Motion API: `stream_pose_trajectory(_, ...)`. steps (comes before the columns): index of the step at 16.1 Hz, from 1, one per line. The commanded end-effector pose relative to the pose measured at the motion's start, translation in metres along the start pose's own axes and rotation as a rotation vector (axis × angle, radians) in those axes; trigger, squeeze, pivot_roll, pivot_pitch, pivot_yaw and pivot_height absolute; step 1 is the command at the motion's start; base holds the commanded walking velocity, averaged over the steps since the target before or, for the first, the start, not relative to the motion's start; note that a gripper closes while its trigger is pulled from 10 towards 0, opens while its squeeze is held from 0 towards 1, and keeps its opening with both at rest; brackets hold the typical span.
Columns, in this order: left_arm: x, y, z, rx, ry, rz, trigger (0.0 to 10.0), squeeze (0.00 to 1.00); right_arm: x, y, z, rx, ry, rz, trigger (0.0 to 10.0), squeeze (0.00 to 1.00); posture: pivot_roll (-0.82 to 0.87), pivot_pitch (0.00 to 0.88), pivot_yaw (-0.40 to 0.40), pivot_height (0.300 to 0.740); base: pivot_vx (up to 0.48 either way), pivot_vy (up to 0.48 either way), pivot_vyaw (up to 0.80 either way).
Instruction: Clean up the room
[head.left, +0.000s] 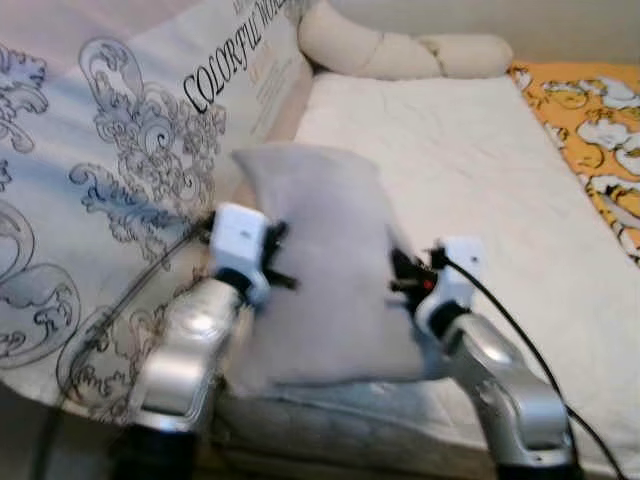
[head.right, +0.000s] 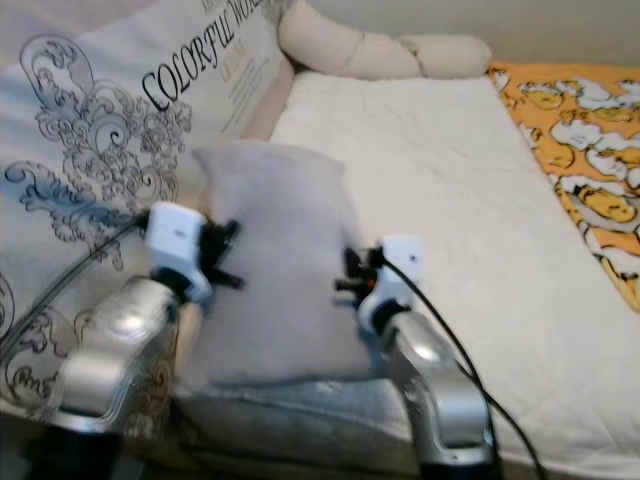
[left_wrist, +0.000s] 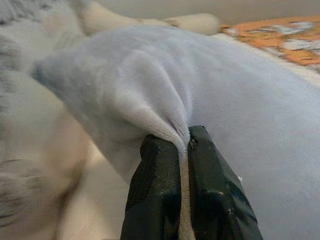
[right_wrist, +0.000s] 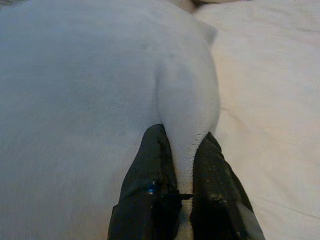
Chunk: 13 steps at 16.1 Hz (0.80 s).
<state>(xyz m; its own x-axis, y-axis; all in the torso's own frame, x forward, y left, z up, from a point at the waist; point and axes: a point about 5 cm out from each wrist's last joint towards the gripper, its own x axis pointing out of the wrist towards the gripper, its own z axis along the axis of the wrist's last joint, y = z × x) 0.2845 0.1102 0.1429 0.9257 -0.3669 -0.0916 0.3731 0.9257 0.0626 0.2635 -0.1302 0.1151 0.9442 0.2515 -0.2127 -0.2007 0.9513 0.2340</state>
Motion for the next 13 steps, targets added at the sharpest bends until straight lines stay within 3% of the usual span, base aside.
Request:
stream_pose_trajectory(1,-0.002,0.009,0.009,0.029,-0.036,0.03,10.0,0.0,0.001,0.001,0.008,-0.008,-0.047,-0.004,10.0,0.0,0.0,0.0,0.016,0.74,0.274,0.0,0.0)
stream_pose_trajectory(9,-0.004,0.01,0.008,0.04,-0.034,0.03,10.0,0.0,0.003,0.005,0.005,-0.012,-0.036,0.023,10.0,0.0,0.01,0.0,0.011,0.74,0.277,0.0,0.0)
stream_pose_trajectory(11,-0.002,0.012,0.009,0.077,-0.035,0.013,10.0,0.0,0.006,0.009,0.003,-0.018,-0.023,0.052,10.0,0.0,0.02,0.0,0.012,0.74,0.0,0.0,0.0)
stream_pose_trajectory(13,0.01,0.018,0.015,0.164,-0.035,-0.022,10.0,0.0,0.016,0.014,0.001,-0.039,-0.012,0.069,10.0,0.0,0.01,0.0,0.006,0.74,0.0,0.0,0.0)
